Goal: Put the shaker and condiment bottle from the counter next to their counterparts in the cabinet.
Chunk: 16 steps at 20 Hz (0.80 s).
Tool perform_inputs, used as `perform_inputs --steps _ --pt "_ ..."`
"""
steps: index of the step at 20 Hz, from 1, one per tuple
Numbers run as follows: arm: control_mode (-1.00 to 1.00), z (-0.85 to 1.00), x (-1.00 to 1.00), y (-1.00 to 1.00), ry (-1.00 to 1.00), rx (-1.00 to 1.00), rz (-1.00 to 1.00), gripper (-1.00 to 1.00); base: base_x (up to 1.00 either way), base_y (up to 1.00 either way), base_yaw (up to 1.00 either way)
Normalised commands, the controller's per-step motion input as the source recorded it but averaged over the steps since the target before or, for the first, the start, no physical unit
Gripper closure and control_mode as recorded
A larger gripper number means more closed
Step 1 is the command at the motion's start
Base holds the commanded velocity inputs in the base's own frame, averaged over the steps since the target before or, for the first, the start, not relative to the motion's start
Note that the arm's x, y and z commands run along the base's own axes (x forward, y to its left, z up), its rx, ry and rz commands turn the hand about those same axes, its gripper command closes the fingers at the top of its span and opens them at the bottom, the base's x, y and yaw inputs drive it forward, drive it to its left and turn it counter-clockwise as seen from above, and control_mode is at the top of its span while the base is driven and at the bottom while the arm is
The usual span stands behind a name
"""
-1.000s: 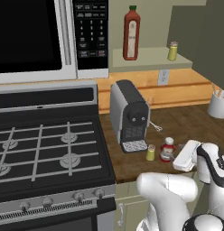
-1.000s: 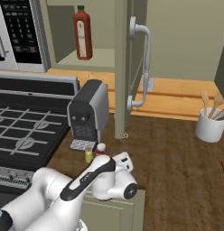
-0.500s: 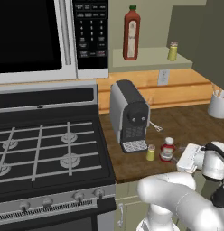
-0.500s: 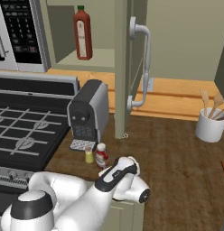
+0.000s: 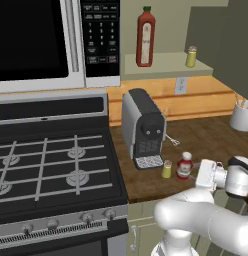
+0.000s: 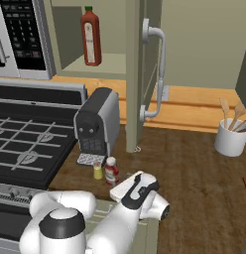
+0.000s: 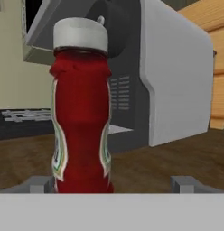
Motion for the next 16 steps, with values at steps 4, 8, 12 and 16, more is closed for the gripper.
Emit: perform_inputs --steps 4,8,12,16 --pt "-1.00 0.00 0.23 0.46 0.02 0.06 0.03 -1.00 0.00 0.00 0.00" --pt "-1.00 -0.01 0.13 0.55 0.03 0.02 0.00 -1.00 0.00 0.00 0.00" --pt "-1.00 -0.07 0.06 0.59 0.05 0.00 0.00 1.00 0.00 0.00 0.00" --pt "-1.00 0.08 0.01 -0.05 0.00 0.00 -0.07 1.00 0.00 0.00 0.00"
